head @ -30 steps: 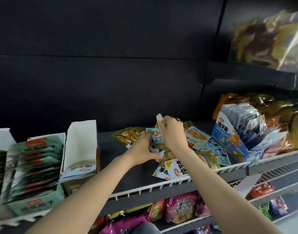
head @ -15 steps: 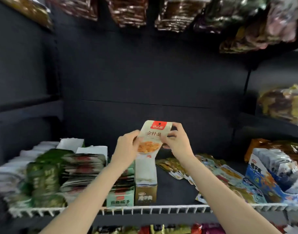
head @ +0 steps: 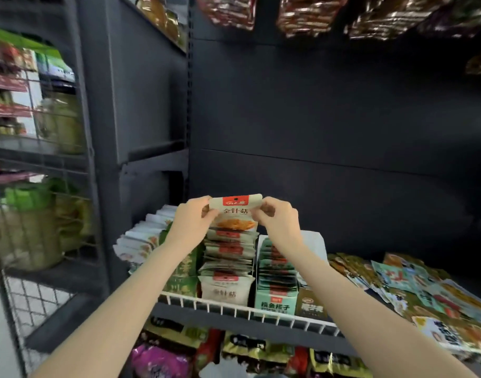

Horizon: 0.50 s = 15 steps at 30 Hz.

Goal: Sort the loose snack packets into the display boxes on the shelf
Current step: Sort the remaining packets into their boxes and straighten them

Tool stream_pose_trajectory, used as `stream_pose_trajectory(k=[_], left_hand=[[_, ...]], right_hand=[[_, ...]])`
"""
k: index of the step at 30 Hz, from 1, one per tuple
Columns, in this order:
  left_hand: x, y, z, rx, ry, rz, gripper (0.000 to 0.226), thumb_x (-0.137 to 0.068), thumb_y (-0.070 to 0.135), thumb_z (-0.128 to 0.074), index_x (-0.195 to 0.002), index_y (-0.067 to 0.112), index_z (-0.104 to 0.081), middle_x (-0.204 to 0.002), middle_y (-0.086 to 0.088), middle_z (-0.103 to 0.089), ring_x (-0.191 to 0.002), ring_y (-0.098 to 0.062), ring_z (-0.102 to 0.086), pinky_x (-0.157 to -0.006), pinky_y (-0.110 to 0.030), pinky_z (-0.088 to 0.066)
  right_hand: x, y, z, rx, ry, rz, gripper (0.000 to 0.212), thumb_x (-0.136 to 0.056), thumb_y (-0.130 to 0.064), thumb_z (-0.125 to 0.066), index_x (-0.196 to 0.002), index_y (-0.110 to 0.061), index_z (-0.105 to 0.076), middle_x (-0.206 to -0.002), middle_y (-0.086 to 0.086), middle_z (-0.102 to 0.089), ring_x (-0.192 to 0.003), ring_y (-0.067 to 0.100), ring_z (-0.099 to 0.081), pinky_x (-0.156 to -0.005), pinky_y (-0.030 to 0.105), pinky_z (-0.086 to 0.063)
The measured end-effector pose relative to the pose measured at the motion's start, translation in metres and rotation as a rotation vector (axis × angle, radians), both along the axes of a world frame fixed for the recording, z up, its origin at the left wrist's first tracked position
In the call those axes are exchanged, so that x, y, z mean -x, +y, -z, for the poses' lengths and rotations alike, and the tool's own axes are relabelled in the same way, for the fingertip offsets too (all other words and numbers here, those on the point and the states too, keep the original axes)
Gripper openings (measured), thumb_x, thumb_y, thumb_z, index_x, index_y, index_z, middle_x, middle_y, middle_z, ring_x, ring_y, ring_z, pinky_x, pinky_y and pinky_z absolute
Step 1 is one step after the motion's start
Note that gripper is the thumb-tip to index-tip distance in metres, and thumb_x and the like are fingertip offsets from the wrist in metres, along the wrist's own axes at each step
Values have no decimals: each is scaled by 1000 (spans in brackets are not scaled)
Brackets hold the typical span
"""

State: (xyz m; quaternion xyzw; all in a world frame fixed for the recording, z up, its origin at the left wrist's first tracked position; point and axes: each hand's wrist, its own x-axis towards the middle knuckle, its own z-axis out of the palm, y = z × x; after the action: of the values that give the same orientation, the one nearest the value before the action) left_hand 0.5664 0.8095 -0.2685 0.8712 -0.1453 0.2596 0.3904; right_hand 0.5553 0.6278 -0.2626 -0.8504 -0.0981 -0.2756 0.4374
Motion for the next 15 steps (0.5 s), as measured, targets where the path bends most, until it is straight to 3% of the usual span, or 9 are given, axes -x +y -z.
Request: stream_pose_trajectory(k=[2, 4, 6, 8, 11, 15], left_hand=[[1, 5, 7, -28, 59, 42, 9, -94, 19, -55, -96, 15, -62, -94, -3, -68, -83, -16, -62, -77, -31, -50], [4, 7, 10, 8, 37, 82, 13, -93, 20, -56, -102, 17, -64, -96, 6, -67, -88, -7, -61, -75, -17, -47], [8, 5, 11, 24, -5, 96, 15, -92, 19, -58, -104, 18, -66, -98, 10, -66, -92, -2, -59, -81, -14, -44], [8, 2, 12, -51, -15, 104, 12, -91, 20, -58, -99, 21, -67, -96, 12, -65, -94, -4, -56, -83, -16, -43], [10, -9, 14, -133, -33, 117, 12, -91, 21, -58, -98, 22, -67, -93, 15, -63, -90, 0, -54, -75, -7, -38], [17, -49, 8, -228, -161, 133, 15, -91, 24, -55, -102, 22, -65, -97, 10, -65, -95, -7, -56, -85, -26, -45]], right_hand=[[-2, 1, 6, 116, 33, 15, 17, -89, -24, -61, -79, -11, -67, -75, 5, -67, -66, 13, -54, -62, 22, -43], [-2, 0, 9, 142, 14, 9, 10, -88, -21, -61, -84, -16, -69, -79, -4, -68, -73, 6, -58, -67, 18, -45], [0, 0, 9, 145, -13, -18, 9, -88, -16, -61, -87, -20, -70, -84, -10, -69, -80, 1, -61, -71, 12, -44], [1, 0, 8, 188, 15, -48, 11, -89, -16, -60, -86, -19, -70, -84, -10, -69, -82, 2, -61, -71, 11, -43], [3, -5, 10, 198, 47, -58, 14, -92, -18, -56, -90, -20, -69, -85, -9, -69, -83, 2, -61, -72, 13, -43], [9, -37, 14, 137, 42, -12, 14, -94, -19, -54, -96, -22, -67, -85, -10, -69, -84, 0, -61, -71, 6, -41]])
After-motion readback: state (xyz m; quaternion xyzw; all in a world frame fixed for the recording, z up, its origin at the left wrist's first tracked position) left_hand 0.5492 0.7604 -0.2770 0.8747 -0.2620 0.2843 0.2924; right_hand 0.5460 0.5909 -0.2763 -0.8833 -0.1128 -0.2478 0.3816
